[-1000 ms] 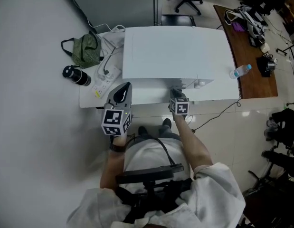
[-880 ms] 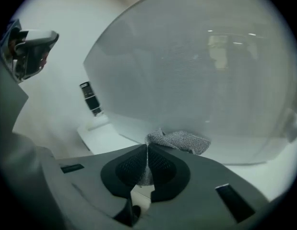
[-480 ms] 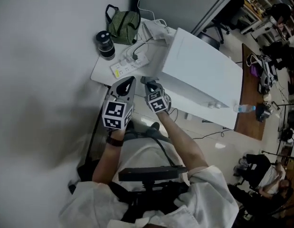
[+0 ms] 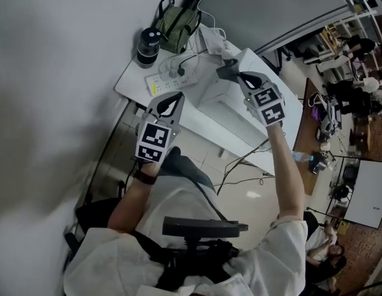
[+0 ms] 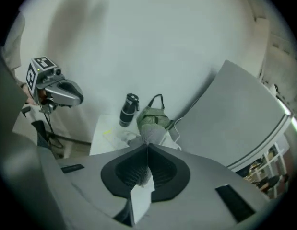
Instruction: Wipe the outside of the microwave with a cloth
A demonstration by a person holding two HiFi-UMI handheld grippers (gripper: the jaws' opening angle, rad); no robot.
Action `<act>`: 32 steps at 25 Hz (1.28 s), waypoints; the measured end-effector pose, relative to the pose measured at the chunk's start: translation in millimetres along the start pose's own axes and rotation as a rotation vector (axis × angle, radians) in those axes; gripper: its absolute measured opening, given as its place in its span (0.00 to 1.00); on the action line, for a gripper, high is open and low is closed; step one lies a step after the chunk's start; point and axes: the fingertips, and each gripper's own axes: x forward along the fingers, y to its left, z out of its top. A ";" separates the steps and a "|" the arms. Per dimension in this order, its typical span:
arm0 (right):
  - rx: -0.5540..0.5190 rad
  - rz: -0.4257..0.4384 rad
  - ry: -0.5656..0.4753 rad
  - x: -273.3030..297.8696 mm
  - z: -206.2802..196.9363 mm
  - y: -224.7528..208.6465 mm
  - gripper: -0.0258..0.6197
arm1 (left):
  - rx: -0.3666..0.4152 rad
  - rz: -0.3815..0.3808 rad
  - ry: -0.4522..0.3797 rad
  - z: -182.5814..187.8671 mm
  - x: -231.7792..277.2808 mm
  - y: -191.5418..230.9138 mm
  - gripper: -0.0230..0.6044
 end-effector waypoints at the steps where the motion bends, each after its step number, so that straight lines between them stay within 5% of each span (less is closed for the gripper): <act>1: -0.043 0.003 0.058 8.2 -2.4 -21.0 0.05 | 0.009 -0.003 -0.002 0.0 5.3 1.5 0.07; 7: -0.321 0.091 0.386 95.3 -26.1 -101.9 0.05 | -0.007 0.048 -0.003 -9.7 46.0 32.2 0.07; 20: -0.782 0.201 0.606 202.8 -68.0 -182.6 0.05 | -0.029 0.272 -0.015 5.1 138.9 78.4 0.07; 24: -0.760 0.359 0.647 203.9 -81.5 -159.0 0.05 | -0.052 0.279 -0.005 3.5 145.6 80.7 0.07; 32: -0.744 0.765 0.692 173.4 -95.4 -33.5 0.05 | -0.067 0.268 0.043 -7.6 138.6 94.3 0.07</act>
